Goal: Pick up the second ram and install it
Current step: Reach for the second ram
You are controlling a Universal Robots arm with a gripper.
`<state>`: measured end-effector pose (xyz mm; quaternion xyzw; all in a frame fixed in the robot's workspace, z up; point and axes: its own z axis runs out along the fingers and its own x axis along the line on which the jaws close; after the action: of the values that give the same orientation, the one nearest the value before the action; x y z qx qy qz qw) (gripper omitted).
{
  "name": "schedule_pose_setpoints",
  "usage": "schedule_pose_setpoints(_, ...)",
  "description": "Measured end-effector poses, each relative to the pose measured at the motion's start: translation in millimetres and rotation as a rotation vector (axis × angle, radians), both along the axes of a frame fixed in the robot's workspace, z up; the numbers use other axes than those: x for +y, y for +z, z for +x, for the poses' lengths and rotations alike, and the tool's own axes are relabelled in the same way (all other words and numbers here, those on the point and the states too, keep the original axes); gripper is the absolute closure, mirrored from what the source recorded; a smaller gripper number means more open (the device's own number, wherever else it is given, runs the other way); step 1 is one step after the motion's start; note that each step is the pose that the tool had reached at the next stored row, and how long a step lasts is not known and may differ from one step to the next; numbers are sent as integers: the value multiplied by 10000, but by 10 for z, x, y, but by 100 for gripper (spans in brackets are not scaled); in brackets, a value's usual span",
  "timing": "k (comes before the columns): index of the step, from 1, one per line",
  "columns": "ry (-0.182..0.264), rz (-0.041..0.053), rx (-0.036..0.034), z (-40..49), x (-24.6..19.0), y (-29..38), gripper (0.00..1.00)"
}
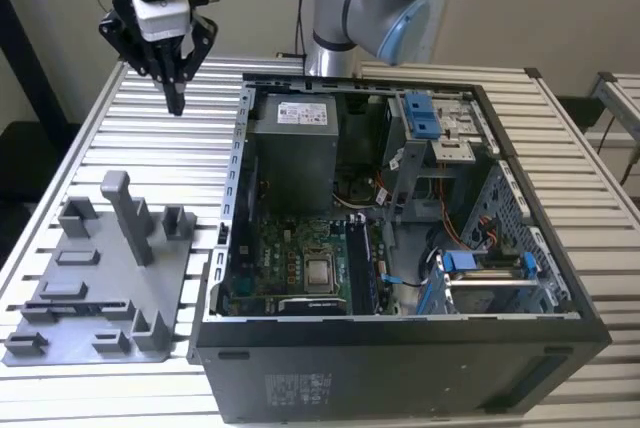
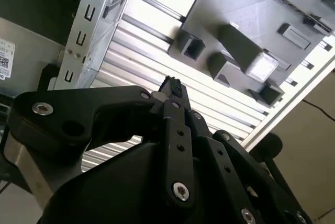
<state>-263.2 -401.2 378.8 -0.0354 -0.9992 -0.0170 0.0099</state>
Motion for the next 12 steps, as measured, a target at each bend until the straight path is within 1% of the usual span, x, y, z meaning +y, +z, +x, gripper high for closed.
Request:
schedule_pose_setpoints(6, 1, 1, 0, -201, -1, -1, 89)
schedule_pose_setpoints(12, 0, 0, 0, -451, -1, -3, 89)
